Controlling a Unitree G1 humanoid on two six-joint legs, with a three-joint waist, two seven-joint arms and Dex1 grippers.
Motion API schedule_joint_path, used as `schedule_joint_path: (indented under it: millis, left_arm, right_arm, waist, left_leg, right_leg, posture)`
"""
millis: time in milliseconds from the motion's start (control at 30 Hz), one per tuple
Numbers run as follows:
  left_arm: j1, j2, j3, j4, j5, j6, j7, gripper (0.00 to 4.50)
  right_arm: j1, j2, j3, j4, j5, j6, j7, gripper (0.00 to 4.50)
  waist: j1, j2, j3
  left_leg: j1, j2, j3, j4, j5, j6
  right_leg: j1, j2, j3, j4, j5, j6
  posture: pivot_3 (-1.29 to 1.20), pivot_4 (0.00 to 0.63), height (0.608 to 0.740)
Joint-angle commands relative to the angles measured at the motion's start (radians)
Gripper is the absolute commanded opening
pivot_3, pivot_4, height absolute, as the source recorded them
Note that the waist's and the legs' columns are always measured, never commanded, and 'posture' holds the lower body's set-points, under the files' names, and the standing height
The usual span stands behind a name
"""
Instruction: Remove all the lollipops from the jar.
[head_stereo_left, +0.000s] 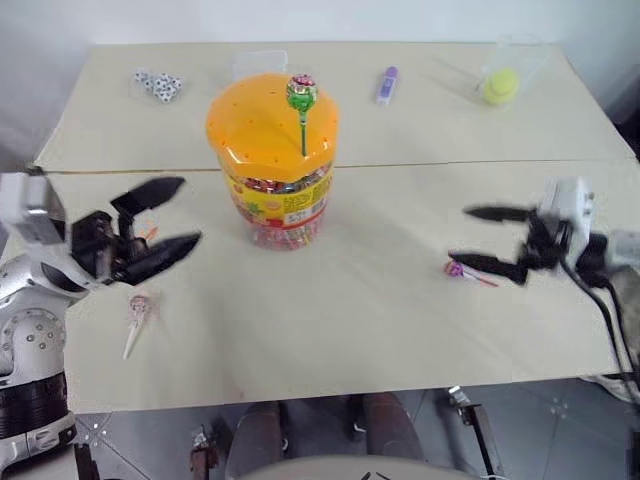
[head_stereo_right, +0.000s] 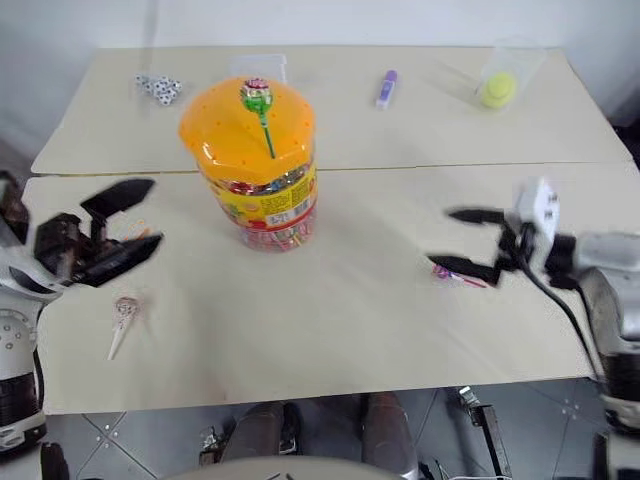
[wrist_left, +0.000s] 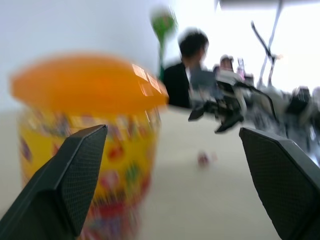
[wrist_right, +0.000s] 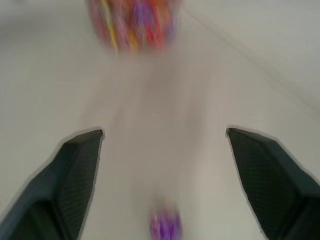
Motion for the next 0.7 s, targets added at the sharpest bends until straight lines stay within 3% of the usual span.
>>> schedule_joint_path:
  millis: [33,200,400,500,700]
  left_arm:
    - [-0.001,-0.013,0.059,-0.007,-0.066,0.022,0.055,4.5]
    - [-0.024,-0.03,0.042,0.011,-0.055,0.015,0.063,4.5]
    - [-0.017,-0.042,0.015,0.0,-0.035,0.005,0.058,4.5]
    - [-0.009,-0.05,0.011,-0.009,-0.03,0.001,0.06,4.5]
    - [-0.023,-0.065,0.026,-0.025,-0.056,-0.001,0.086,4.5]
  right_arm:
    - [-0.128,0.121,0.022,-0.124,0.108,0.069,-0.134,4.06]
    - [-0.316,0.307,0.165,-0.079,0.012,0.059,-0.228,4.06]
    - [-0.39,0.372,0.267,0.004,-0.087,0.034,-0.205,4.06]
    - [-0.413,0.402,0.276,0.038,-0.108,0.044,-0.219,3.5]
    - [-0.427,0.424,0.265,0.061,-0.123,0.043,-0.223,1.45]
  waist:
    - [0.006,0.0,0.0]
    - [0.025,0.0,0.0]
    - [0.032,0.0,0.0]
    - [0.026,0.0,0.0]
    - [0.006,0.0,0.0]
  left_leg:
    - [0.0,0.0,-0.001,0.0,0.0,0.0]
    - [-0.005,-0.002,0.0,0.004,-0.001,0.0]
    - [-0.006,-0.003,-0.001,0.005,-0.002,0.001]
    - [-0.005,-0.002,0.0,0.005,-0.002,0.001]
    - [-0.005,-0.001,0.0,0.004,-0.001,0.0]
  right_leg:
    - [0.0,0.0,-0.001,0.001,0.0,0.0]
    - [0.0,-0.001,-0.005,0.001,0.0,0.0]
    - [0.001,-0.001,-0.007,0.001,0.0,0.0]
    - [0.001,-0.001,-0.006,0.001,0.0,0.0]
    - [0.001,0.0,-0.006,0.001,0.0,0.0]
  posture:
    - [0.0,0.15,0.74]
    - [0.0,0.15,0.74]
    - [0.0,0.15,0.74]
    - [0.0,0.15,0.74]
    - [0.0,0.15,0.74]
